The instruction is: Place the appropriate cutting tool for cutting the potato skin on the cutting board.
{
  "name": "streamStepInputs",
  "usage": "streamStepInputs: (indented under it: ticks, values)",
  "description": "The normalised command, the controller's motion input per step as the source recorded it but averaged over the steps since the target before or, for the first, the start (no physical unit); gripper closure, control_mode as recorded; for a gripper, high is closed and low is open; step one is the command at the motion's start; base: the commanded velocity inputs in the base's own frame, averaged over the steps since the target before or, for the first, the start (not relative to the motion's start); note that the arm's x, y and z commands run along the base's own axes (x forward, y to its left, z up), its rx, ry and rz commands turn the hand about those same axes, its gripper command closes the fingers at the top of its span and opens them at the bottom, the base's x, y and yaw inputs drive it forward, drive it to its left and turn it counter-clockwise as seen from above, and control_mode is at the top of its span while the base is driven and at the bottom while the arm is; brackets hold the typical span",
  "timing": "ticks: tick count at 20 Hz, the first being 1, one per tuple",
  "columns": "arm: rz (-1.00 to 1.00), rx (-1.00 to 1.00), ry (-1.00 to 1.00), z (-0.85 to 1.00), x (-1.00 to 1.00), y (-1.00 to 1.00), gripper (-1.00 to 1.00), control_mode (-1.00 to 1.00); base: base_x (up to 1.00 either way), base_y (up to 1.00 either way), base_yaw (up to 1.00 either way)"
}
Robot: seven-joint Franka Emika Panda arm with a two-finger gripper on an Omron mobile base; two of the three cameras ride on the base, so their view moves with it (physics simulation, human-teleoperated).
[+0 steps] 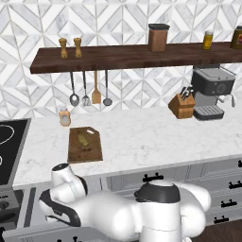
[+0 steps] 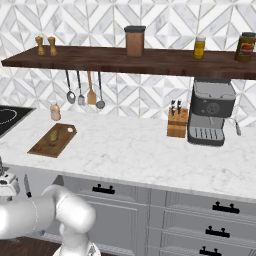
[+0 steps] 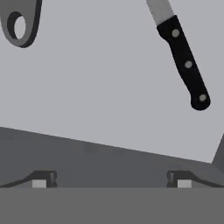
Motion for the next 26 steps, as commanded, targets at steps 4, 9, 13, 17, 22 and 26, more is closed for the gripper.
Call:
streamStepInputs:
  ticks: [4, 9, 13, 17, 22, 26]
  values:
    - [-0.01, 0.07, 0.09, 0.0, -0.75, -0.23, -1.0, -1.0, 0.0, 0.0, 0.0]
    - [-0.02, 0.05, 0.11, 0.0, -0.88, -0.21, -1.0, -1.0, 0.0, 0.0, 0.0]
    - [-0.04, 0.03, 0.09, 0.0, -0.88, -0.2, -1.0, -1.0, 0.0, 0.0, 0.0]
    - [-0.14, 0.01, -0.09, 0.22, 0.01, 0.39, -1.0, -1.0, 0.0, 0.0, 0.0]
    - [-0.09, 0.0, -0.31, 0.41, 0.32, 0.75, -1.0, -1.0, 0.0, 0.0, 0.0]
    - [-0.01, 0.0, -0.4, 0.19, 0.33, 0.49, -1.0, -1.0, 0.0, 0.0, 0.0]
